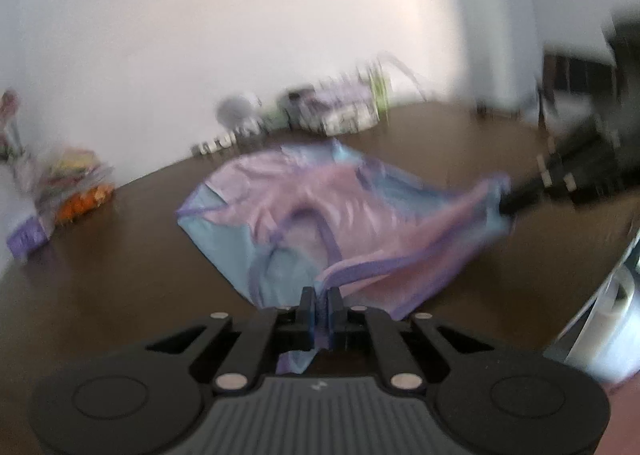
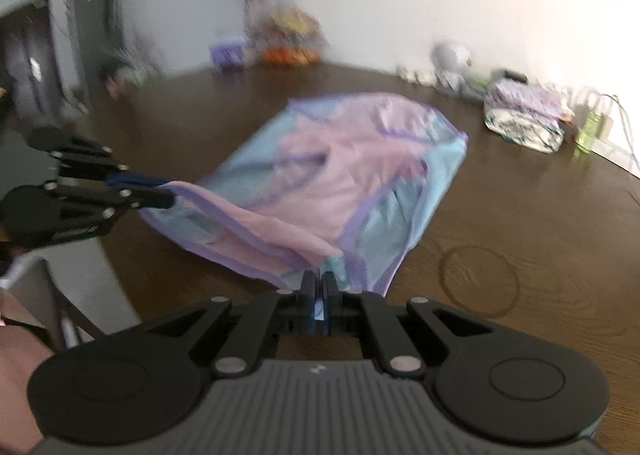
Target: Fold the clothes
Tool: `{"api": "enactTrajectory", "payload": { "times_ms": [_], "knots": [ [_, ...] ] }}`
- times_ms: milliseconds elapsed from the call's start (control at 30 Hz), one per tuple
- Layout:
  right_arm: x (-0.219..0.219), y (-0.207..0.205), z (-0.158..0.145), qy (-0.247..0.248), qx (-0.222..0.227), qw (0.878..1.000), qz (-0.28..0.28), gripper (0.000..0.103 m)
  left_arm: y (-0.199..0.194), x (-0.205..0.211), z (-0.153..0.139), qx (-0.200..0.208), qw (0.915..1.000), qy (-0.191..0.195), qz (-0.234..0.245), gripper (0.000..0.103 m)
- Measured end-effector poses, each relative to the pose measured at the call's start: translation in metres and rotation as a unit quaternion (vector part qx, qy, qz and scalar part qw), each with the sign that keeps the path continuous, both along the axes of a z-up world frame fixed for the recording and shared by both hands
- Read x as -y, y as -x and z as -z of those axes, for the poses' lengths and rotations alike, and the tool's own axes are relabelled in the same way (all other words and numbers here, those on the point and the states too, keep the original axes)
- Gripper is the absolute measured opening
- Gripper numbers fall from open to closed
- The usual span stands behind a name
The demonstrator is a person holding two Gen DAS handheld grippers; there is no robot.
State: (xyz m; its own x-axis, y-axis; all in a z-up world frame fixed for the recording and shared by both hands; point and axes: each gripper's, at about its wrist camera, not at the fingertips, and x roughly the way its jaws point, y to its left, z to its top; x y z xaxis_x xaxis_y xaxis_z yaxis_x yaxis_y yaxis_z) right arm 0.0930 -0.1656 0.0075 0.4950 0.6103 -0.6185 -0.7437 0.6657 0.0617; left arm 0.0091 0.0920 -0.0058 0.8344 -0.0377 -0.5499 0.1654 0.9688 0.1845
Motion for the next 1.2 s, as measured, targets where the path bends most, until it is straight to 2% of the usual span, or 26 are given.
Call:
{"api": "enactTrajectory", "payload": {
  "times_ms": [67,200,267,300,333,367,400,467,533,633,700,833,867,900,933,1000,1067,1200],
  "knots": [
    [0.007,0.004,0.005,0.005,-0.017,1.0,-0.013,0.003,0.009,-0.009,-0.004,0.008,0.9994,0.032,-0.004,0.005],
    [0.015,0.009,0.015,0.005,-0.04,0.999,-0.027,0.006,0.02,-0.012,0.008,-0.029,0.9987,0.042,-0.009,0.008],
    [0.018,0.008,0.01,-0.014,-0.03,0.999,-0.012,0.02,0.023,-0.01,0.01,-0.036,0.9983,0.045,-0.008,0.013],
    [0.02,0.007,0.008,-0.024,-0.025,0.999,-0.004,0.039,0.022,-0.009,0.008,-0.034,0.9984,0.045,-0.009,0.021],
    [0.019,0.005,0.004,-0.028,-0.015,0.999,0.003,0.043,0.022,-0.007,0.006,-0.029,0.9987,0.042,-0.01,0.026],
    [0.016,0.002,0.001,-0.028,-0.008,1.0,0.006,0.043,0.022,-0.005,0.004,-0.024,0.999,0.039,-0.007,0.035],
    [0.012,-0.002,0.0,-0.025,-0.005,1.0,0.001,0.043,0.022,-0.002,0.002,-0.019,0.9993,0.034,-0.003,0.04],
    [0.003,-0.013,0.001,-0.014,-0.011,1.0,-0.015,0.043,0.019,0.004,-0.002,-0.011,0.9996,0.023,0.009,0.04],
    [-0.006,-0.029,0.006,-0.002,-0.038,0.998,-0.043,0.044,0.015,0.008,-0.004,-0.011,0.9996,0.016,0.02,0.04],
    [-0.015,-0.051,0.012,-0.009,-0.085,0.994,-0.062,0.044,0.013,0.015,-0.001,-0.015,0.9996,0.005,0.023,0.04],
    [-0.016,-0.057,0.012,-0.015,-0.1,0.993,-0.06,0.044,0.011,0.017,0.002,-0.017,0.9996,0.003,0.023,0.04],
    [-0.01,-0.036,-0.003,-0.015,-0.049,0.997,-0.057,0.042,0.008,0.016,0.003,-0.019,0.9994,-0.003,0.029,0.04],
    [-0.008,-0.026,-0.008,-0.012,-0.036,0.997,-0.064,0.04,0.006,0.017,0.005,-0.025,0.9991,-0.009,0.034,0.038],
    [-0.008,-0.019,-0.01,-0.006,-0.028,0.997,-0.069,0.032,0.005,0.017,0.007,-0.03,0.9987,-0.015,0.038,0.036],
    [-0.01,-0.014,-0.009,0.009,-0.024,0.997,-0.07,0.026,0.004,0.017,0.009,-0.035,0.9983,-0.022,0.041,0.036],
    [-0.015,-0.004,-0.005,0.043,-0.017,0.996,-0.071,0.022,0.004,0.018,0.012,-0.04,0.9976,-0.033,0.045,0.034],
    [-0.023,-0.002,0.004,0.074,-0.008,0.995,-0.063,0.019,0.003,0.018,0.014,-0.045,0.9969,-0.043,0.049,0.031],
    [-0.035,-0.005,0.018,0.097,-0.003,0.994,-0.057,0.016,0.005,0.016,0.016,-0.046,0.9968,-0.049,0.044,0.03]
  ]
}}
